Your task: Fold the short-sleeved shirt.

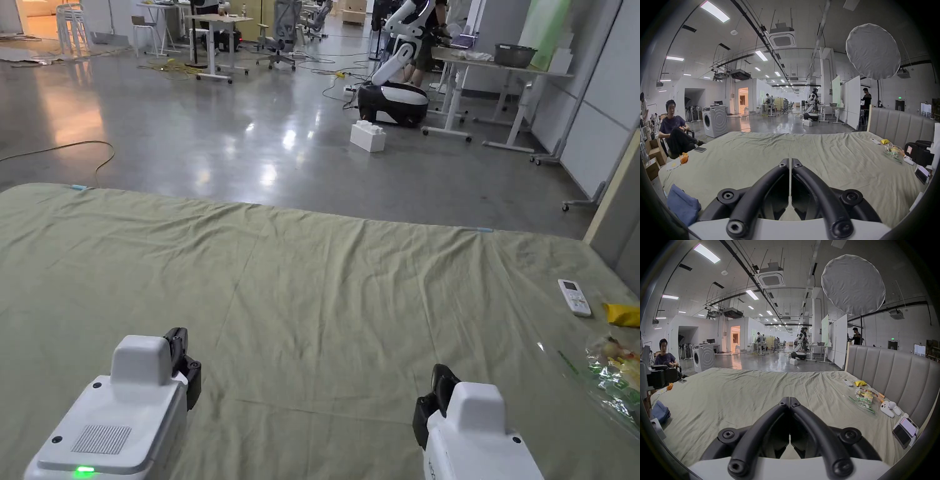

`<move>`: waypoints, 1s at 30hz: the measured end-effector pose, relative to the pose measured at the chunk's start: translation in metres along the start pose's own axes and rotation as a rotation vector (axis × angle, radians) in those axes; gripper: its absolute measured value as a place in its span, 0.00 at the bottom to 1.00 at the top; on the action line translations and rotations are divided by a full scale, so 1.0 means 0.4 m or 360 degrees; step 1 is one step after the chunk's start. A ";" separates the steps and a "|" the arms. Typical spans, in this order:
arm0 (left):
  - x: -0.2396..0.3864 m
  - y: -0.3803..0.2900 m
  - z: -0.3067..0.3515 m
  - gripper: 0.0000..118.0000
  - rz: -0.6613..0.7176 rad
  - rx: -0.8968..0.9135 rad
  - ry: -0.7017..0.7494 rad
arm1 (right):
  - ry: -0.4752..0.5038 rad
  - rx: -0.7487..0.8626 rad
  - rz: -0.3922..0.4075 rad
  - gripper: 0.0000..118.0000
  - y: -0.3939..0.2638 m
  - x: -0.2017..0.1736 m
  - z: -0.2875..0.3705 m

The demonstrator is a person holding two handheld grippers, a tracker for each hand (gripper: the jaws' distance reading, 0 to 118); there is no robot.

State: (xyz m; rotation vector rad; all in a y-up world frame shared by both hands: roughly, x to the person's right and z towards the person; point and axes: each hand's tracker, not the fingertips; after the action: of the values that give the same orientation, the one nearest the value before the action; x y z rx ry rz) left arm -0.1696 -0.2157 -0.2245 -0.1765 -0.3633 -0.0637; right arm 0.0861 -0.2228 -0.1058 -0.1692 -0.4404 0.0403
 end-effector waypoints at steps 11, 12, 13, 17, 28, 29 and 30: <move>0.004 -0.012 0.009 0.72 -0.0020 0.0020 0.0010 | -0.0048 0.0025 0.0014 0.82 -0.010 0.001 0.007; 0.004 -0.012 0.008 0.74 -0.0025 0.0018 0.0020 | -0.0045 0.0029 0.0015 0.86 -0.009 0.000 0.007; 0.004 -0.012 0.008 0.75 -0.0025 0.0020 0.0027 | -0.0045 0.0022 0.0004 0.89 -0.009 0.000 0.006; -0.005 -0.005 0.005 0.75 -0.0015 0.0018 0.0046 | -0.0075 0.0035 -0.0001 0.96 -0.007 -0.002 0.010; -0.030 0.002 0.000 0.75 0.0022 0.0002 0.0037 | -0.0046 0.0024 -0.0115 1.00 -0.002 0.022 0.000; -0.030 0.002 -0.001 0.75 0.0023 0.0001 0.0033 | -0.0033 0.0022 -0.0112 1.00 -0.002 0.021 -0.001; -0.029 0.001 -0.001 0.75 0.0023 0.0002 0.0035 | -0.0010 0.0022 -0.0121 1.00 -0.002 0.023 -0.002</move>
State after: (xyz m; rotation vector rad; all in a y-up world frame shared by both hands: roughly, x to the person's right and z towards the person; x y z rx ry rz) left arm -0.1804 -0.2150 -0.2293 -0.1768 -0.3404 -0.0509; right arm 0.0949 -0.2230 -0.1023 -0.1384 -0.4525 -0.0306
